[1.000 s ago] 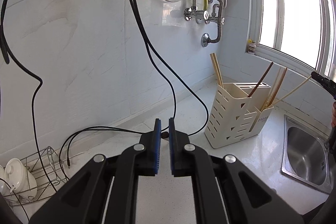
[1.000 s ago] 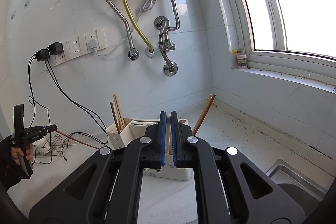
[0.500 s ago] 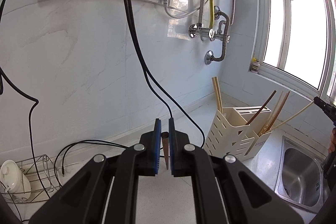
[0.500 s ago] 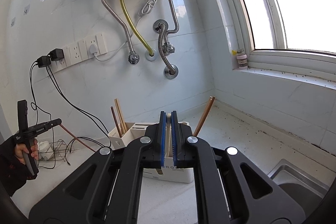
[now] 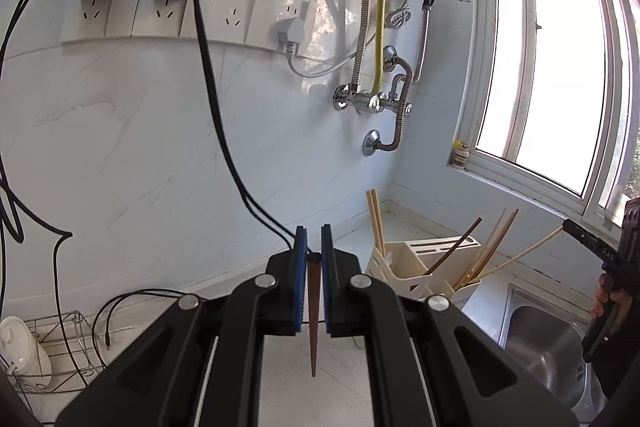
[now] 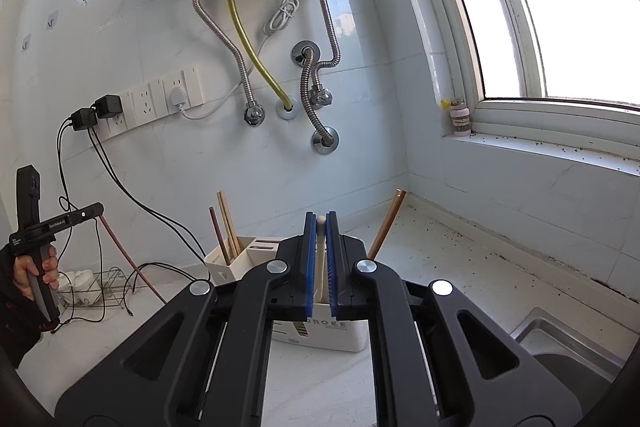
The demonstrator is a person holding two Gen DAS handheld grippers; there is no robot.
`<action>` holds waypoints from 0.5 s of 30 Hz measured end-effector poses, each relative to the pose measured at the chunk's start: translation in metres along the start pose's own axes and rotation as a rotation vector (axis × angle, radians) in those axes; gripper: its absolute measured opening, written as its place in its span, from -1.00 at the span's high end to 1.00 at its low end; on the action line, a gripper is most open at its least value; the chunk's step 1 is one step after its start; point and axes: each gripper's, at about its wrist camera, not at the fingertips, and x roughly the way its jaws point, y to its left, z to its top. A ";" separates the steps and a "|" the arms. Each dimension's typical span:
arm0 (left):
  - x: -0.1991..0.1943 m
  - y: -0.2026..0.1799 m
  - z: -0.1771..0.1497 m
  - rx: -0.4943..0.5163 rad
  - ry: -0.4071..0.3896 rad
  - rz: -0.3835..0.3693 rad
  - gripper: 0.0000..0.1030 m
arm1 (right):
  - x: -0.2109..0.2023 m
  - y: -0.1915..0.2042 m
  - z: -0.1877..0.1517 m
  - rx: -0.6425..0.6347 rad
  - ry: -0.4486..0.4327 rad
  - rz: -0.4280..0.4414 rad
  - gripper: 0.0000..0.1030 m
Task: Organize utensils
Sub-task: 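Lift and carry the dark chopstick above the holder with the left tool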
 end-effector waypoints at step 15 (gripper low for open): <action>-0.008 -0.055 0.091 0.035 -0.240 -0.128 0.88 | 0.009 -0.010 0.012 -0.012 0.049 -0.049 0.91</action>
